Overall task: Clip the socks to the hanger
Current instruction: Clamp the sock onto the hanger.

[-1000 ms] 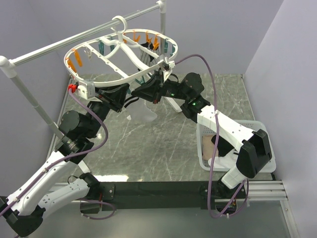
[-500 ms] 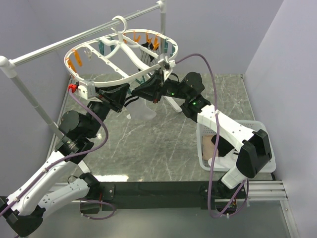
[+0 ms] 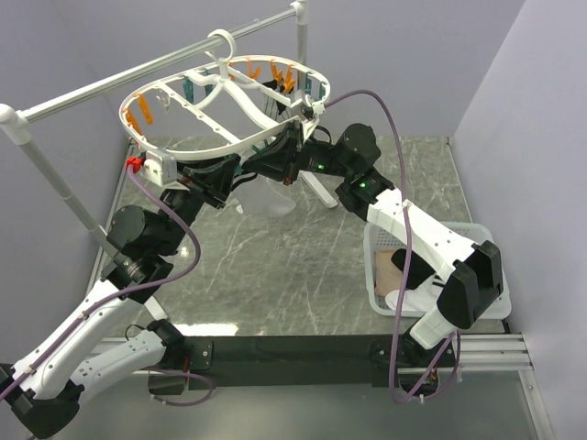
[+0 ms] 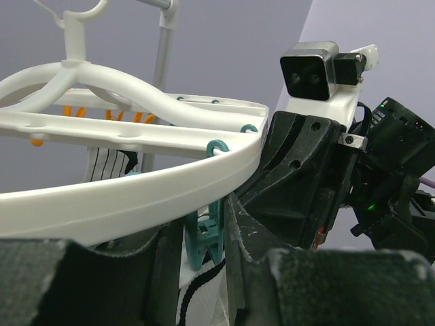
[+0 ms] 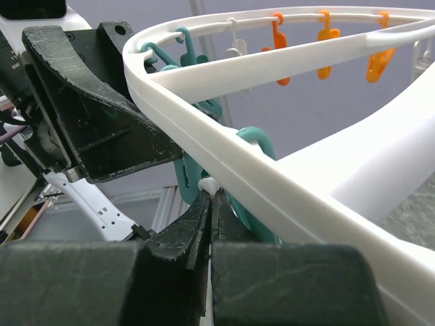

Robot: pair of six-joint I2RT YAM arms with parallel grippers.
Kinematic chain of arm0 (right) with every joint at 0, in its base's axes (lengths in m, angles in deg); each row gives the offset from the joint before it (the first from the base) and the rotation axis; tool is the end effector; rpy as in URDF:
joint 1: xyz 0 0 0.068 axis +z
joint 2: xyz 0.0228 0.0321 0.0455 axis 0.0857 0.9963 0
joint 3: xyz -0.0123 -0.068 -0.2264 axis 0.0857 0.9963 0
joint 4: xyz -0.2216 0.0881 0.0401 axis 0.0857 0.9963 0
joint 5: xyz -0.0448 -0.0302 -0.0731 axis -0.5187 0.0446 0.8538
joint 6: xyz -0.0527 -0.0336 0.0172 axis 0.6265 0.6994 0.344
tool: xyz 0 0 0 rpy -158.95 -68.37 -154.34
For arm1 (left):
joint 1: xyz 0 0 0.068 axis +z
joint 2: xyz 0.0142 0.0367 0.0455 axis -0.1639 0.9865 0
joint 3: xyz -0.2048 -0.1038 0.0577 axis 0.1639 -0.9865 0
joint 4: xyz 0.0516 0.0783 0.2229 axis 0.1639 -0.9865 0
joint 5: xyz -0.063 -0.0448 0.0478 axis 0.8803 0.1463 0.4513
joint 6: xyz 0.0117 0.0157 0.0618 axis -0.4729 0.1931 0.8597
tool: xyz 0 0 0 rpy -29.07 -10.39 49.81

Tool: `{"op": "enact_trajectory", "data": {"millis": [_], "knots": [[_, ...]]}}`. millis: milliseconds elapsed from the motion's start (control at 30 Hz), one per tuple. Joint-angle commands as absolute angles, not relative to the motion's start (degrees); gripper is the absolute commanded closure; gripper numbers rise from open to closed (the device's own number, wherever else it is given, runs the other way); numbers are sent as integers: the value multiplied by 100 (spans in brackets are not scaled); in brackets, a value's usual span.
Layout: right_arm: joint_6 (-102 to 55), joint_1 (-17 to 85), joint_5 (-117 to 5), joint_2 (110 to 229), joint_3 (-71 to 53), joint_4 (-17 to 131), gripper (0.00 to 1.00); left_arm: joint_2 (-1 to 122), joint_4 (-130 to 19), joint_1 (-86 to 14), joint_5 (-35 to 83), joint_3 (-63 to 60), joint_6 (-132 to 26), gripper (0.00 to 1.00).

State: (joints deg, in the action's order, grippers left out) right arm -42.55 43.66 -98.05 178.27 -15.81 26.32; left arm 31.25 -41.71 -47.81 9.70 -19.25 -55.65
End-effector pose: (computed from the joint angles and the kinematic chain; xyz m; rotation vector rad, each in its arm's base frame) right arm 0.2474 0.2478 0.4116 -0.9646 1.1122 1.4443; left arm 0.1508 -0.1129 0.4208 0.1538 1.1655 -0.7557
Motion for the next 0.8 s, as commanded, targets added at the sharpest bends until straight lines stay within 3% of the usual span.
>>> {"op": "enact_trajectory", "data": {"millis": [0,300,767], "knots": [[-4294,4377,-9970,17768,-1991,2810,100,3087,-4118,-4820,1449,-1930,-5424,74],[-4224,4377,-10146,17566,-1912,3382,100,3025,-4100,-4819,1387,-1895,-5213,74],[-4567,4385,-10480,17566,-1815,2881,100,3008,-4135,-4820,1818,-1930,-5239,74]]}}
